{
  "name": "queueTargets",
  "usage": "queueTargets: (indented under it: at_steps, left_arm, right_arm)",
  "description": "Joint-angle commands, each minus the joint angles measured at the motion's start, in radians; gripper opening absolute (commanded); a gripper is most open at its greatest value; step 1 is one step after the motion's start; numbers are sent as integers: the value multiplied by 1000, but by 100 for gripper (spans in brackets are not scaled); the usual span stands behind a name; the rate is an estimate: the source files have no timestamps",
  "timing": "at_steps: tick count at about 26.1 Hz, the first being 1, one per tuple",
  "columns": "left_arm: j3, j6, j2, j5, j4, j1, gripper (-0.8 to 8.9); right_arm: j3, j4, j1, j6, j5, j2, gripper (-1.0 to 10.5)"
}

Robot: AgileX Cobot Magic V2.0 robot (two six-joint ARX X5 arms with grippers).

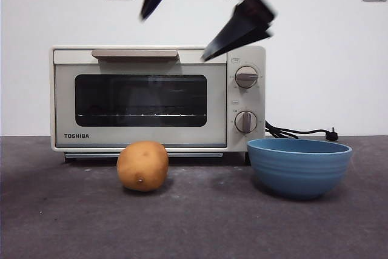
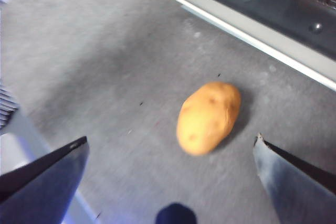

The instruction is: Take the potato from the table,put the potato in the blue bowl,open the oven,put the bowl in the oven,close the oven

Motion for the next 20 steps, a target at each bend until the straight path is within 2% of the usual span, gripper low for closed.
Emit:
queueTargets:
  at_steps: [1,7,15,20]
  left_arm:
    - [1,12,-2,5,2,-3,-8]
    - [1,13,-2,5,2,-4,-8]
    - [1,13,-2,4,2,-5,-8]
    - [1,13,-2,4,2,-5,-8]
  right_arm:
    - [58,5,13,7,42,102,661]
    - [184,8,20,33,92,355,661]
    - [188,56,33,60,91,499,653]
    - [188,58,51,66,98,521,386]
